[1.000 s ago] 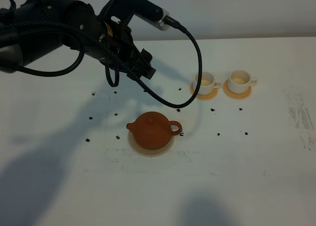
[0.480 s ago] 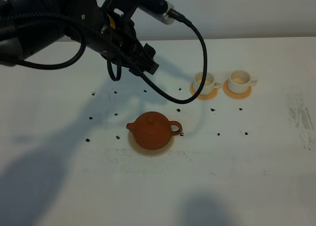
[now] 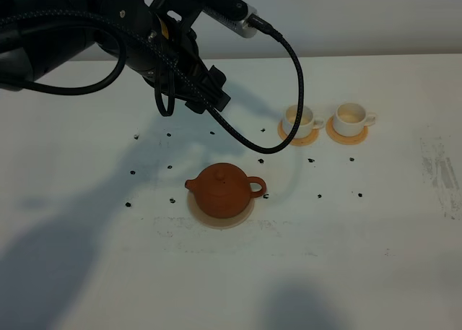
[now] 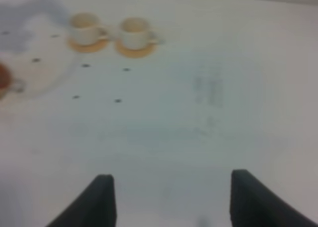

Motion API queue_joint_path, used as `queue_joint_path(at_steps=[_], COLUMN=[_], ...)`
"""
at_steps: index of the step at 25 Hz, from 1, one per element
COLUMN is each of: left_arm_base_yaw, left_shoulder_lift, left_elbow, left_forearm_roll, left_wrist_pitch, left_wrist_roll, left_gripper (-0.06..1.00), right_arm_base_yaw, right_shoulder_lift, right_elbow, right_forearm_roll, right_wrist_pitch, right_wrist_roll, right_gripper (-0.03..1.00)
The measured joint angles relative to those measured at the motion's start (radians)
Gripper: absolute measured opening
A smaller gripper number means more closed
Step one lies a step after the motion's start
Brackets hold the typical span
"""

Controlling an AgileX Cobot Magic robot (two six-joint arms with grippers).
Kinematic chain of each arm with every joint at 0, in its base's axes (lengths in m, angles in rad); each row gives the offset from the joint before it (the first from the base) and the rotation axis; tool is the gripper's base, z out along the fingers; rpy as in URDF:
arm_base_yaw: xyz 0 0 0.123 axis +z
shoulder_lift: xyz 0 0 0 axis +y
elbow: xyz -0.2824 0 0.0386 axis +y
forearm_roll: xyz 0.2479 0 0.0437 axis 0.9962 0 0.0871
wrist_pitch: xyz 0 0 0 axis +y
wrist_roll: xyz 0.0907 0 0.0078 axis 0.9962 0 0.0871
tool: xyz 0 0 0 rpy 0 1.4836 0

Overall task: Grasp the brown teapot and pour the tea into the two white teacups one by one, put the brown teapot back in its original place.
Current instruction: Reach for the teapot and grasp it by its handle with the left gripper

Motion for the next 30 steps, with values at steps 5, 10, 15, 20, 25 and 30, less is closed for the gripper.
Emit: queue_joint_path(at_steps=[5,10,15,20,25,30], left_arm_base_yaw=[0.000,-0.016,-0.054,-0.126,-0.177,-0.180], left_shoulder_lift=[0.000,0.000,0.000,0.000,0.000,0.047], left_elbow=[0.000,0.000,0.000,0.000,-0.011,-0.124], left_forearm_roll=[0.000,-0.001,0.000,-0.001,-0.004,0.005], left_wrist_pitch=[0.027,0.030,0.031,0.031,0.035,0.149], left_wrist_roll=[0.007,0.008,0.011,0.027,0.056,0.099], left_gripper=[0.67,0.67,0.67,0.67,0.67,0.67], right_arm_base_yaw=[-0.159,-0.189,-0.189,-0.189,-0.189,-0.189], right_shoulder_lift=[0.000,0.000,0.000,0.000,0.000,0.000], right_elbow=[0.000,0.000,0.000,0.000,0.000,0.000], right_forearm_roll=[0.001,0.002,0.002,0.003,0.003,0.003], right_wrist_pitch=[0.000,0.000,0.000,0.000,0.000,0.000], right_wrist_roll=[0.001,0.001,0.001,0.001,0.002,0.002], right_gripper=[0.52,0.52,0.52,0.52,0.52,0.52])
